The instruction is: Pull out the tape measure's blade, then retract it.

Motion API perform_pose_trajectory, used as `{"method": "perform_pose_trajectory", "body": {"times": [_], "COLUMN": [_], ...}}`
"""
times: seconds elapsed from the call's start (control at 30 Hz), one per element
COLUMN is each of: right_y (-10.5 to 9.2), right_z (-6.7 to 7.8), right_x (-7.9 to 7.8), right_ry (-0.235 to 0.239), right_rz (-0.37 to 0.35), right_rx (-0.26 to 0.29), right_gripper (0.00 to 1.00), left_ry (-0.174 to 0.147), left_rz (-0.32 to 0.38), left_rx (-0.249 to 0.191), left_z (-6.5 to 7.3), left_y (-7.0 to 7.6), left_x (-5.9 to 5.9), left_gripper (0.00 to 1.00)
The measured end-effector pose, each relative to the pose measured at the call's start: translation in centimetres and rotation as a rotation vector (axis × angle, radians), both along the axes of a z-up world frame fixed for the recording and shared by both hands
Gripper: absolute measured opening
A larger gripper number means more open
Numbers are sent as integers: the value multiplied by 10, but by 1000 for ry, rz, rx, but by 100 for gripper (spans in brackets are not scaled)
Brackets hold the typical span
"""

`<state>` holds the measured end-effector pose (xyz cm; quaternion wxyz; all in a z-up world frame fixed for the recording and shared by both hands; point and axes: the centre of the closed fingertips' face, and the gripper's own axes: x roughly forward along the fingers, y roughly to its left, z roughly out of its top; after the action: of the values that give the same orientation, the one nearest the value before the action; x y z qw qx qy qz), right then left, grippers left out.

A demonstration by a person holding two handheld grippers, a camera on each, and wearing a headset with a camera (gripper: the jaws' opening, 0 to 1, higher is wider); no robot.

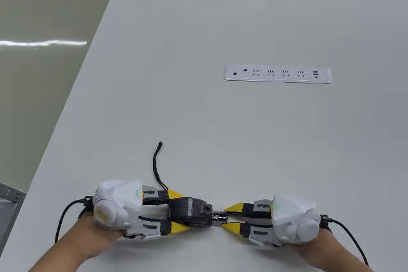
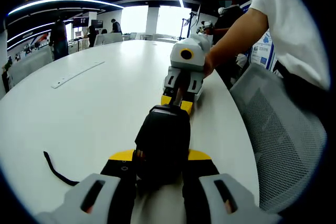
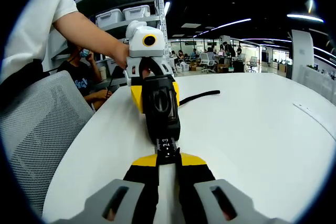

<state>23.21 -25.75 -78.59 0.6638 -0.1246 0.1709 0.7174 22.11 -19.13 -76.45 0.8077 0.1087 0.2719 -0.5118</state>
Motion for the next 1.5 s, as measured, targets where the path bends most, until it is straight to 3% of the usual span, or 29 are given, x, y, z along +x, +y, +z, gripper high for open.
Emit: {"method": "perform_pose_trajectory", "body": {"times": [1.5], "right_y": [-30], "right_z": [1], "right_x": [3], "right_ry": [-1], "right_rz": [-27], "right_rx": [-11], "right_gripper": [11], "left_ry": [3], "left_rz": [1], "left_rx": [-1], "left_z": [0], "left_y": [-2], "left_x": [-1], "left_gripper": [30]}}
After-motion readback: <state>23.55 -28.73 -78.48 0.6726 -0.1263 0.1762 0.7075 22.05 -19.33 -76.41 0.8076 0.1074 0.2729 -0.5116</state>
